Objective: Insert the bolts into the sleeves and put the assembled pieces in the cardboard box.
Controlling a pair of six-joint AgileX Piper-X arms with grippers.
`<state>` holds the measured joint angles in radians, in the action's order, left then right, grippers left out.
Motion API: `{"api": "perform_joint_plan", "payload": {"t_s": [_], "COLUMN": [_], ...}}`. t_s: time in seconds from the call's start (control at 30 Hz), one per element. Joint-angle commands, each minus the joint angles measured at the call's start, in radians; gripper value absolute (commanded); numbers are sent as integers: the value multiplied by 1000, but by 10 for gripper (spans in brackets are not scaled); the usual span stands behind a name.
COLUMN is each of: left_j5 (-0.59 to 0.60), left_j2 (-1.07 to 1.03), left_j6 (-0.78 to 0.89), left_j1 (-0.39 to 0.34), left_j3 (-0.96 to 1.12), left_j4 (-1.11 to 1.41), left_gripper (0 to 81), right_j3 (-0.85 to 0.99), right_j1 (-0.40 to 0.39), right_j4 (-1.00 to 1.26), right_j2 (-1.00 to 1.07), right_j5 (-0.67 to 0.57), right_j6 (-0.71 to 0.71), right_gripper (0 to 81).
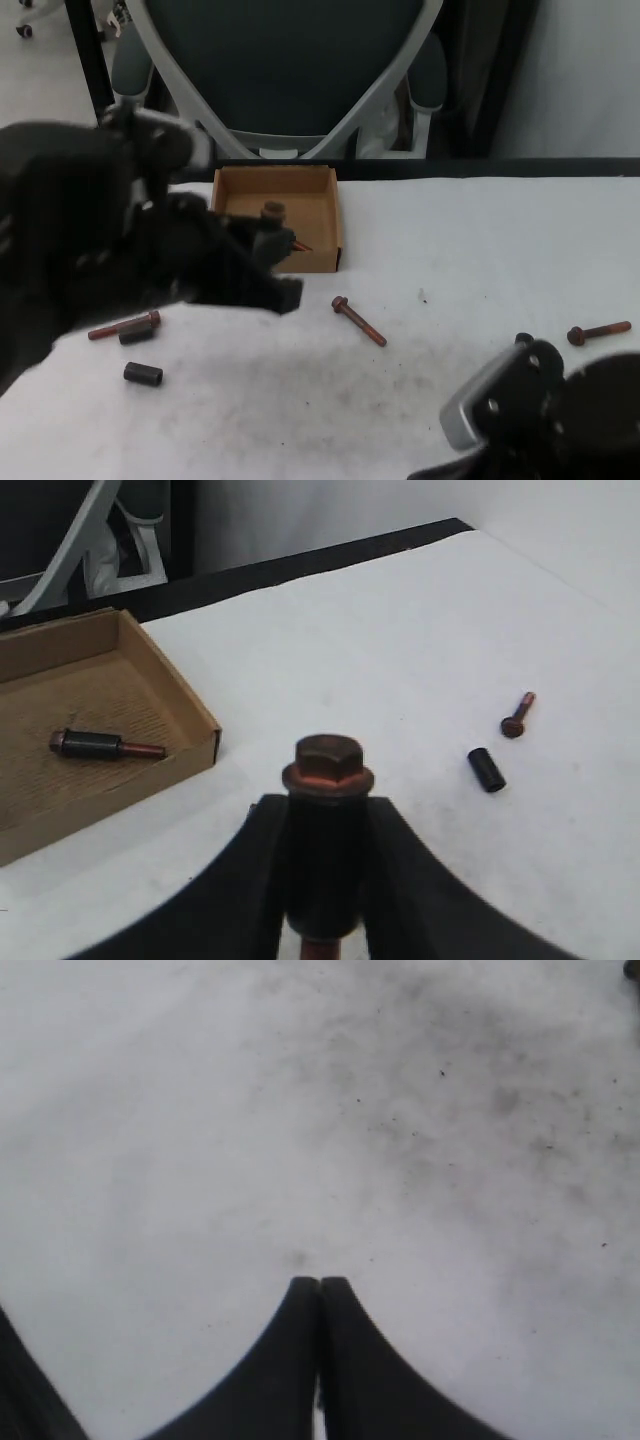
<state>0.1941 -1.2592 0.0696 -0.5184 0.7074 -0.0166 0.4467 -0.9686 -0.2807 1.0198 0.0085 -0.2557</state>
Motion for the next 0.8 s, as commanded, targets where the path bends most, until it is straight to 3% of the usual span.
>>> {"api": "perform_joint_plan", "payload": {"t_s": [0.0,0.37,0.63,0.77], "left_j5": [-36,-5,-13,-13], "left_j2": [-45,-330,-493,-575], "left_j6": [-27,-40,-79,-94], "left_j1": [17,160,171,172], "left_j3": [55,314,508,626], "left_j4": [-22,-114,-149,-205], "left_gripper": [8,8,8,8], "right_j3": [49,246,409,468], "right_j1": [71,218,291,329], "right_j4": [-31,-199,-286,-315], "right_j2": [53,238,421,495], "right_j5": [-60,-59,-59,-59], "right_j6": [13,143,241,262], "right_gripper": [2,2,3,98]}}
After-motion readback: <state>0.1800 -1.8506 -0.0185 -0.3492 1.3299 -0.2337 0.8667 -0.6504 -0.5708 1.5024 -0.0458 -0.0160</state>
